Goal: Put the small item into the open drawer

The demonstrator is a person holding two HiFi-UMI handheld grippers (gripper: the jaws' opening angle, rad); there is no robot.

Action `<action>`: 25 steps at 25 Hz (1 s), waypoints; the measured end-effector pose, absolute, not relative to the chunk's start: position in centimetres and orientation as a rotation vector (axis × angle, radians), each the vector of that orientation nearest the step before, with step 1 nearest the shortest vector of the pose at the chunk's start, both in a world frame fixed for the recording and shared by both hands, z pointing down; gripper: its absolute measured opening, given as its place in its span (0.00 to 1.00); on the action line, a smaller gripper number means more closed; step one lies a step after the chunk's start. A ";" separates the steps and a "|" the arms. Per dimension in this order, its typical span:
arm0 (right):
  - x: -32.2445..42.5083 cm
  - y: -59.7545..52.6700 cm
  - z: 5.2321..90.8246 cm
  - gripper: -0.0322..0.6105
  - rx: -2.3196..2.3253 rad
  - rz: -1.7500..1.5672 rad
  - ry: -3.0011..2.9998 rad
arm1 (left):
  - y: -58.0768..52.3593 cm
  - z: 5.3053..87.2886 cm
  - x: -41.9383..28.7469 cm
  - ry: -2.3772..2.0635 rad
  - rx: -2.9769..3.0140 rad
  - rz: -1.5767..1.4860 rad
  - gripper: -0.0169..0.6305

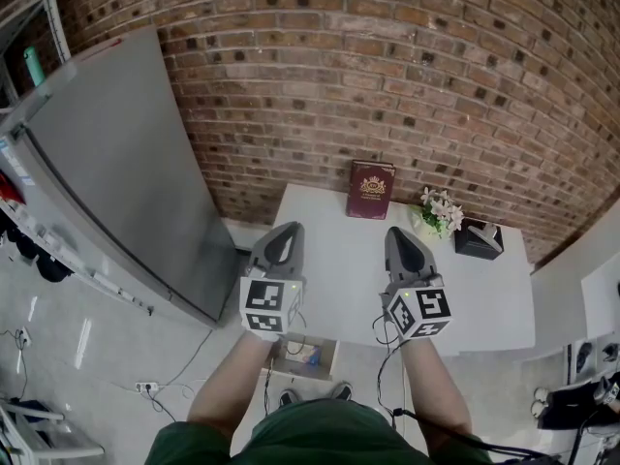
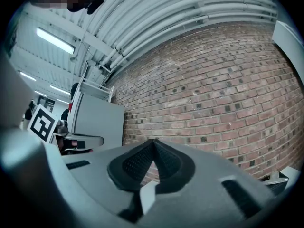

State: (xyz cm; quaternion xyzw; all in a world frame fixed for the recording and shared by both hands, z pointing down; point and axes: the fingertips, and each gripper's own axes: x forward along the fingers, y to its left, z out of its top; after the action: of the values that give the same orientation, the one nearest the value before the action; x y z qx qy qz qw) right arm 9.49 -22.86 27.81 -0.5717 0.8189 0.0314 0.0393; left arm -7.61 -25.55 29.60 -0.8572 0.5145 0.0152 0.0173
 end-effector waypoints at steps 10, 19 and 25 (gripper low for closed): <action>9.3 -22.6 27.9 0.05 -1.752 0.101 2.516 | -25.4 29.9 -7.8 1.599 -2.669 0.042 0.05; 9.2 -22.5 27.8 0.05 -1.746 0.105 2.523 | -25.4 29.8 -7.7 1.596 -2.669 0.035 0.05; 9.3 -22.5 27.8 0.05 -1.747 0.099 2.527 | -25.4 30.0 -7.5 1.597 -2.673 0.025 0.05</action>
State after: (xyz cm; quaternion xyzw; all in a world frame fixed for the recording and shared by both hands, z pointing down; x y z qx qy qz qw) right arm 9.28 -22.53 27.82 -0.5682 0.8216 0.0323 0.0341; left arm -7.52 -25.38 29.95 -0.8583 0.5129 0.0080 0.0136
